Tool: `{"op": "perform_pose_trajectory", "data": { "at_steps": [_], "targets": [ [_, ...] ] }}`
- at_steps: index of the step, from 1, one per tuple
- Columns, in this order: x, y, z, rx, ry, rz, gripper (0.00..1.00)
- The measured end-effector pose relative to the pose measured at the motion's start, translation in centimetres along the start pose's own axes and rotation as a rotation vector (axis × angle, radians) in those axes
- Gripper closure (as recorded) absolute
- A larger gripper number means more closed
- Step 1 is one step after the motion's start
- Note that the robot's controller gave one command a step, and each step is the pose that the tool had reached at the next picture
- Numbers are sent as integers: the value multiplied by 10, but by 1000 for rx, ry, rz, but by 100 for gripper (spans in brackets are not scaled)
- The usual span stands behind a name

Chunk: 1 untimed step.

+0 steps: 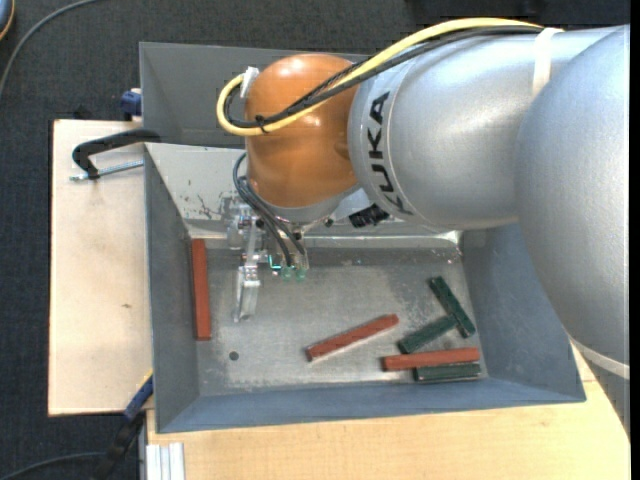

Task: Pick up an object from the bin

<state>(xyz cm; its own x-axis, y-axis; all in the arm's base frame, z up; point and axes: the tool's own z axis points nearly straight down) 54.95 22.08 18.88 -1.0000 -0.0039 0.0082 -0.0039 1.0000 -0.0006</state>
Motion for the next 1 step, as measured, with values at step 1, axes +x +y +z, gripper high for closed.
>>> {"op": "perform_pose_trajectory", "data": {
  "at_steps": [1],
  "targets": [
    [32, -77, 14, 3, -4, -109, 0]
  ]
}}
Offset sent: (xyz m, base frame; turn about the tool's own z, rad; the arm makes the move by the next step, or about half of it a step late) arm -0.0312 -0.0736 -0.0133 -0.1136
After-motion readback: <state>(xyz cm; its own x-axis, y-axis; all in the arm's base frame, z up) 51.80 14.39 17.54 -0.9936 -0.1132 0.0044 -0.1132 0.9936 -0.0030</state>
